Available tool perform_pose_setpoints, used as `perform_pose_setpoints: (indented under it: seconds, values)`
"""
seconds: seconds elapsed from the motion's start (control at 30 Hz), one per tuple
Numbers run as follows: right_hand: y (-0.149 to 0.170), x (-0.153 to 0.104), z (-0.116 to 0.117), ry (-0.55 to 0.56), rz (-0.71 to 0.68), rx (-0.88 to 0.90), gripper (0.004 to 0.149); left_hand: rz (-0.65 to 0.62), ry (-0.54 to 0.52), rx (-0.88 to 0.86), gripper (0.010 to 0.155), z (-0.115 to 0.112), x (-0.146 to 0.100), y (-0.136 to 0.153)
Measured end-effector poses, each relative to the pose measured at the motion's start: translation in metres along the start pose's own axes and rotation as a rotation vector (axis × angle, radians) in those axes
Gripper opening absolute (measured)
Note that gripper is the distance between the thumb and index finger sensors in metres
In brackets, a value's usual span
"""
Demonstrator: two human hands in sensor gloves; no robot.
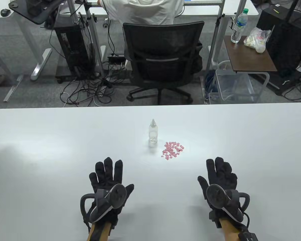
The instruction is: Squeeze empty conical bottle to blow paper scraps with air puff
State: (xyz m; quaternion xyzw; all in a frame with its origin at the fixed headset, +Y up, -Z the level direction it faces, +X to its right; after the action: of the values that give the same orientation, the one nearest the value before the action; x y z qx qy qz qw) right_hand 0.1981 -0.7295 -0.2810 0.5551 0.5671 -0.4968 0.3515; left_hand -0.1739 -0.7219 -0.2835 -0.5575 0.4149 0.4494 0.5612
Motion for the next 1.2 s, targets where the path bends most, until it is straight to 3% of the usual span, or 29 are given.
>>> perform_pose_setpoints:
  seconds: [0.9, 1.0, 1.2]
  values:
    - [0.008, 0.005, -0.001, 0.012, 0.018, 0.044, 0.072, 0.023, 0.044, -0.043, 0.094, -0.003, 0.0, 0.004]
    - [0.01, 0.004, -0.002, 0.012, 0.018, 0.06, 0.072, 0.019, 0.081, -0.083, 0.091, 0.005, 0.002, 0.005]
    - [0.012, 0.007, 0.001, -0.001, 0.025, 0.086, 0.072, 0.052, 0.027, -0.14, 0.09, 0.019, 0.015, 0.007]
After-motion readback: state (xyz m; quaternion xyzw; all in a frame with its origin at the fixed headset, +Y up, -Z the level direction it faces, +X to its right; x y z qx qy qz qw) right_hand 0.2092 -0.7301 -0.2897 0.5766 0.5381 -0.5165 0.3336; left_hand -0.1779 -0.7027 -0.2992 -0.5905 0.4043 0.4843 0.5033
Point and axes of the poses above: the tracker on the back of each hand, its own y axis roughly to the little-finger side, its own x axis roughly from the wrist to the fingertips, z = x × y, the point moved 1 cm from there along x, roughly from the wrist to the fingertips, and after that the axes turned 10 degrees about -z, right-handed, at the moved point
